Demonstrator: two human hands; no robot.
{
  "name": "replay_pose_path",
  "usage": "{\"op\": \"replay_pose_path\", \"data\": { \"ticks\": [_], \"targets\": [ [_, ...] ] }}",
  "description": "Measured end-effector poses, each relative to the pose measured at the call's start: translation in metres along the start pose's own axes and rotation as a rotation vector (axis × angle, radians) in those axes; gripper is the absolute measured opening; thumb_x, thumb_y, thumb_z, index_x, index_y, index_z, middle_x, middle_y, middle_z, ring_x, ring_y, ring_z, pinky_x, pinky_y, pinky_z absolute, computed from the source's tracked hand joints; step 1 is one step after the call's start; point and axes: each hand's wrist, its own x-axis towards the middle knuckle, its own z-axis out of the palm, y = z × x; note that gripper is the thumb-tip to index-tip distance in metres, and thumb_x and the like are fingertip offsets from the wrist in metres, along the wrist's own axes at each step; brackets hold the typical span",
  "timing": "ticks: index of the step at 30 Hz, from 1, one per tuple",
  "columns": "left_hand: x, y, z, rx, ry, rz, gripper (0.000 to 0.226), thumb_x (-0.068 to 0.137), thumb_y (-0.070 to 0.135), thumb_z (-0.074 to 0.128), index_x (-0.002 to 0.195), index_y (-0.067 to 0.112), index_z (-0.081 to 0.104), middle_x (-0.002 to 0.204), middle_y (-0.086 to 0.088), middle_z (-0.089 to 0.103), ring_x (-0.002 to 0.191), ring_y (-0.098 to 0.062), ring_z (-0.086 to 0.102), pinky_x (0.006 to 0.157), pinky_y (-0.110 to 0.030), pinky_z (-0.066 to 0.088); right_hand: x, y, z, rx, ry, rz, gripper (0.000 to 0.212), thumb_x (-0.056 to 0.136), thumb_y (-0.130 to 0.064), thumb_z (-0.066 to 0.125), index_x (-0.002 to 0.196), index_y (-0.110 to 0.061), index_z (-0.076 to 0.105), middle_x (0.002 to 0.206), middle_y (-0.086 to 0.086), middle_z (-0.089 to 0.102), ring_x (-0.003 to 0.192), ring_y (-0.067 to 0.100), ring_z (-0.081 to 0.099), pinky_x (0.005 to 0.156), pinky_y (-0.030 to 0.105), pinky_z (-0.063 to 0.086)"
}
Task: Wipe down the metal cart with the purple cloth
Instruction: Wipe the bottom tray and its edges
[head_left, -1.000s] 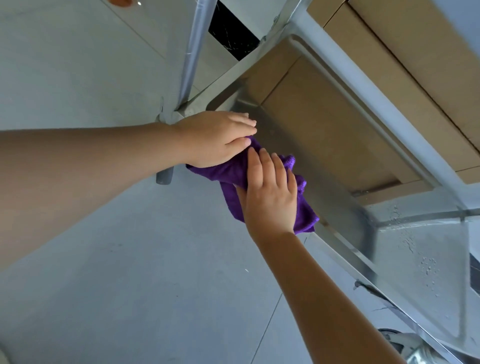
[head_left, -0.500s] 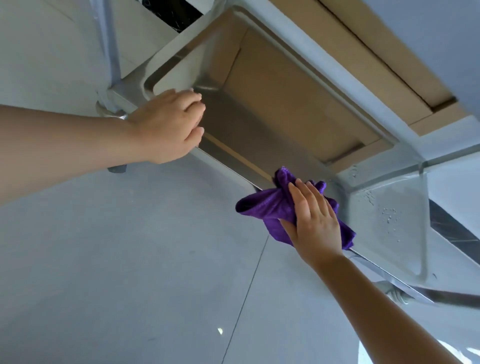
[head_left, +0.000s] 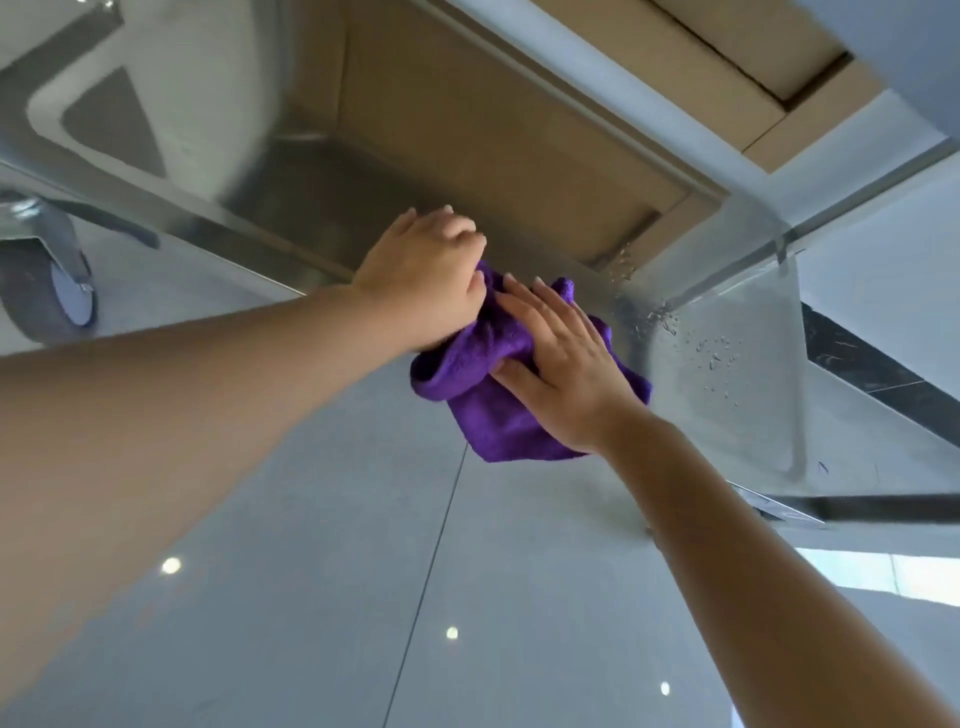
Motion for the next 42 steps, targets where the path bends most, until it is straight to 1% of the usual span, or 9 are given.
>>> {"op": "replay_pose_path", "data": {
  "ticks": [3,9,13,18,24,27,30,38,42],
  "targets": [
    [0.005,-0.002,0.007,-0.134,0.170,-0.089,0.038,0.078,0.022,0.028,0.088,-0.002,0.056,0.105,-0.023,0.060,0.109,-0.040,0.053,0.095,-0.046,0.036,0.021,0.015,-0.005,-0.035,-0.015,-0.020,0.076,0.082,-0.064,0.020,0.147,-0.024,0.026,0.156,-0.005,0.019,0.146,0.017,0.008,0.118,0.033,0.003],
    [-0.004,-0.002,0.010,-0.099,0.213,-0.059,0.051,0.087,0.024,0.026,0.116,-0.004,0.057,0.116,-0.021,0.061,0.116,-0.038,0.053,0.100,-0.047,0.040,0.085,0.045,-0.017,-0.092,0.023,0.046,0.067,0.090,-0.058,0.026,0.148,-0.024,0.024,0.157,-0.003,0.016,0.146,0.020,0.007,0.118,0.035,0.003],
    [-0.007,0.001,0.006,-0.026,0.118,-0.080,0.057,0.090,0.032,0.029,0.139,0.004,0.038,0.141,-0.015,0.044,0.135,-0.028,0.034,0.113,-0.038,0.021,0.128,0.060,-0.023,-0.090,0.088,0.176,0.056,0.098,-0.047,0.035,0.147,-0.024,0.025,0.157,-0.004,0.017,0.145,0.019,0.009,0.118,0.038,0.007],
    [-0.007,0.000,0.009,0.044,0.078,-0.080,0.058,0.095,0.031,0.034,0.147,0.010,0.021,0.154,-0.006,0.021,0.144,-0.019,0.012,0.116,-0.029,0.004,0.162,0.075,-0.032,-0.067,0.186,0.437,0.063,0.093,-0.057,0.032,0.145,-0.021,0.029,0.154,0.002,0.026,0.141,0.024,0.020,0.115,0.042,0.016],
    [-0.007,0.002,0.010,0.009,0.110,-0.100,0.056,0.089,0.032,0.034,0.139,0.008,0.037,0.148,-0.006,0.034,0.141,-0.020,0.023,0.115,-0.030,0.013,0.172,0.073,-0.037,-0.025,0.226,0.942,0.080,0.092,-0.064,0.025,0.150,-0.011,0.013,0.156,0.014,0.012,0.144,0.033,0.008,0.113,0.052,0.012],
    [-0.006,0.001,0.009,0.006,0.128,-0.109,0.057,0.081,0.033,0.035,0.130,0.007,0.049,0.138,-0.008,0.046,0.135,-0.023,0.034,0.112,-0.033,0.022,0.156,0.054,-0.030,-0.109,0.184,0.719,0.070,0.093,-0.062,0.024,0.150,-0.031,-0.001,0.159,0.008,-0.008,0.144,0.032,-0.011,0.111,0.062,0.003],
    [-0.006,0.000,0.011,-0.002,0.169,-0.113,0.050,0.077,0.030,0.040,0.115,0.004,0.059,0.126,-0.012,0.056,0.128,-0.028,0.044,0.107,-0.037,0.030,0.129,0.039,-0.023,-0.121,0.116,0.487,0.063,0.093,-0.062,0.025,0.149,-0.037,0.011,0.160,0.001,-0.002,0.145,0.025,-0.009,0.112,0.059,0.000],
    [-0.007,0.004,0.005,-0.092,0.168,-0.120,0.050,0.074,0.036,0.026,0.079,0.000,0.059,0.099,-0.020,0.062,0.110,-0.039,0.054,0.094,-0.042,0.040,0.044,-0.004,-0.013,-0.130,-0.051,0.418,0.068,0.090,-0.066,0.024,0.149,-0.040,0.003,0.159,0.000,-0.011,0.144,0.033,-0.011,0.114,0.054,0.004],
    [-0.006,0.003,0.004,-0.093,0.150,-0.119,0.071,0.073,0.041,0.017,0.101,-0.005,0.063,0.117,-0.021,0.059,0.121,-0.036,0.049,0.102,-0.040,0.034,0.004,-0.022,-0.005,-0.119,-0.091,0.372,0.076,0.082,-0.075,0.021,0.148,-0.043,0.000,0.159,0.000,-0.012,0.144,0.031,-0.014,0.114,0.053,0.002]
  ]
}}
